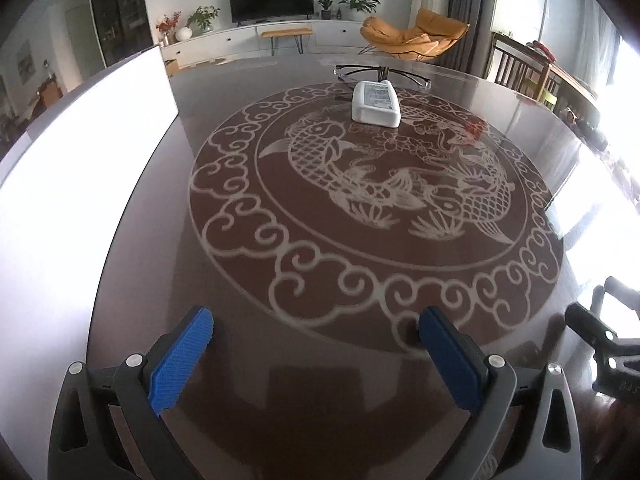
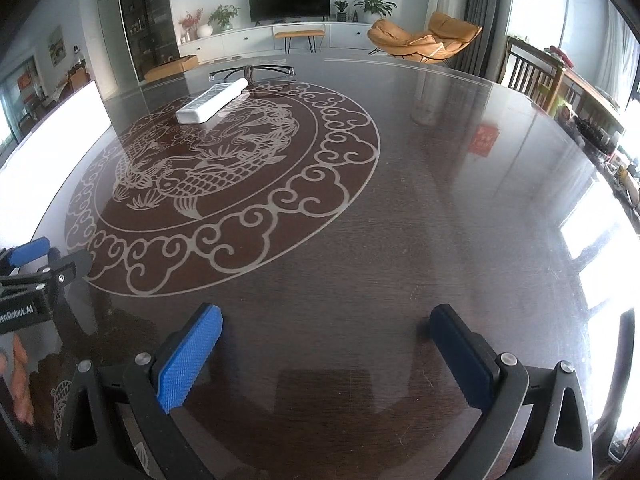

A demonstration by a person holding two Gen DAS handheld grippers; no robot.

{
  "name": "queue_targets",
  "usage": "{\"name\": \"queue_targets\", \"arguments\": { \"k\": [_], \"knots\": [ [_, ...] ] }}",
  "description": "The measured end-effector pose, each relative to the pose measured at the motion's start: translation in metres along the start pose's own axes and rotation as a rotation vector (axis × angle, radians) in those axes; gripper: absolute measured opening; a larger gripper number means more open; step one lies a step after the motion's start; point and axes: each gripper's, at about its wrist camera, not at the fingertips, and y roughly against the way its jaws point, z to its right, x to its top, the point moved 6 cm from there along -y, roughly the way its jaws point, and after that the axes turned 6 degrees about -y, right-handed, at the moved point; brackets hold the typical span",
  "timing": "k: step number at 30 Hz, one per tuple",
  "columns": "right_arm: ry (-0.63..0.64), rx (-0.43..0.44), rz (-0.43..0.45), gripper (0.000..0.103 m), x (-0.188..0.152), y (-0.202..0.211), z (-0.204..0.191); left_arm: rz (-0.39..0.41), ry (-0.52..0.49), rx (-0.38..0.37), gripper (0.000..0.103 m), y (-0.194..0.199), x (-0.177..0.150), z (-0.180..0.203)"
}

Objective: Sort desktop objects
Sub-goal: 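Move the left gripper toward the white lotion bottle on the table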

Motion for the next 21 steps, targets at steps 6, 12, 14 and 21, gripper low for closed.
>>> {"name": "queue_targets", "arguments": {
  "k": [6,12,14,21],
  "knots": [
    [0.0,0.0,0.0,0.103,0.0,0.0,0.0,-0.002,0.063,0.041,0.103,-0.034,0.041,-0.04],
    [0.0,0.0,0.0,0.103,0.0,0.0,0.0,0.001,0.081,0.053,0.103,-0.046,0.056,-0.058],
    [0.0,0.0,0.0,0.103,0.0,0.0,0.0,0.003,0.06,0.037,0.103,-0.049,0.06,-0.059],
    [0.0,0.0,0.0,0.103,0.0,0.0,0.0,0.002,0.059,0.04,0.103,-0.054,0.068,-0.062]
  ]
}}
